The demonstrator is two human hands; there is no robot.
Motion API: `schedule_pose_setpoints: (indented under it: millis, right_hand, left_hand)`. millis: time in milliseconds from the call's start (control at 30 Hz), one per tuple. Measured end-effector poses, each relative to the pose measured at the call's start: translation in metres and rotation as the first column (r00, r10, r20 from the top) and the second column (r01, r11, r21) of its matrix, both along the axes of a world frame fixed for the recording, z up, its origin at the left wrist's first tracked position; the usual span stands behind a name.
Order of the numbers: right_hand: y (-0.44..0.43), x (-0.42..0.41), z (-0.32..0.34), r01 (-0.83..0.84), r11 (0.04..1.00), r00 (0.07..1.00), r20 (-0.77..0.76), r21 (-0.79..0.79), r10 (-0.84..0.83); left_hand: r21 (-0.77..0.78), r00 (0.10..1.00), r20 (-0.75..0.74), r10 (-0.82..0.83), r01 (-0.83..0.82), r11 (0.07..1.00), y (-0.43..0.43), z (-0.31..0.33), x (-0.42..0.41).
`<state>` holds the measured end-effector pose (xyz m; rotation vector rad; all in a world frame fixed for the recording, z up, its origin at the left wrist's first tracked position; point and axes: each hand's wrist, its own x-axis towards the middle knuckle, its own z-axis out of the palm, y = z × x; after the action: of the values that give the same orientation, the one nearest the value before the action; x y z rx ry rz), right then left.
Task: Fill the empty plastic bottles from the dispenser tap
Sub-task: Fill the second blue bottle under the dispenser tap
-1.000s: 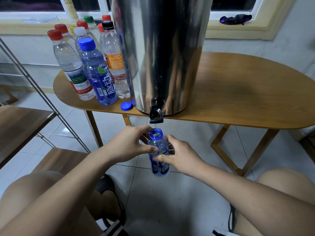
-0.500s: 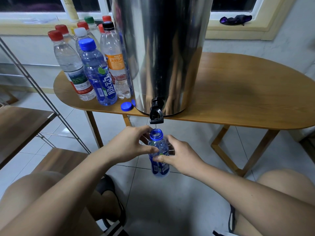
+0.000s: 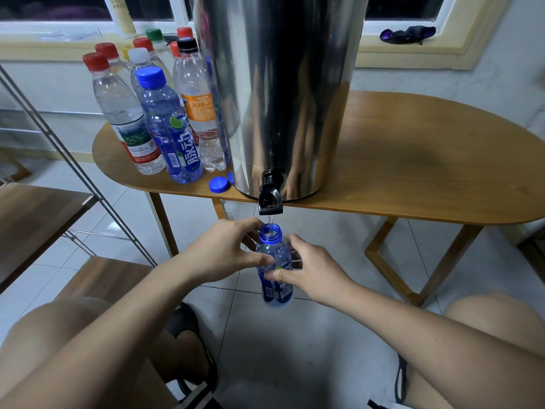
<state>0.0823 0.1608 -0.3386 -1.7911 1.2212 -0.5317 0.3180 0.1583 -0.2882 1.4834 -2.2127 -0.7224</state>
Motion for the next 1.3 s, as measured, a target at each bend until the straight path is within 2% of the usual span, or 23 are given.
schedule_pose_setpoints:
  millis: [1300]
  right_hand:
    - [0.0006,0.0002,0.0015,0.030,1.000,0.999,0.013,0.008,-0.030]
  left_hand:
    - [-0.007,1.000,-0.002,0.002,-0.002,1.000,-0.0005,-0.0005,0.0005]
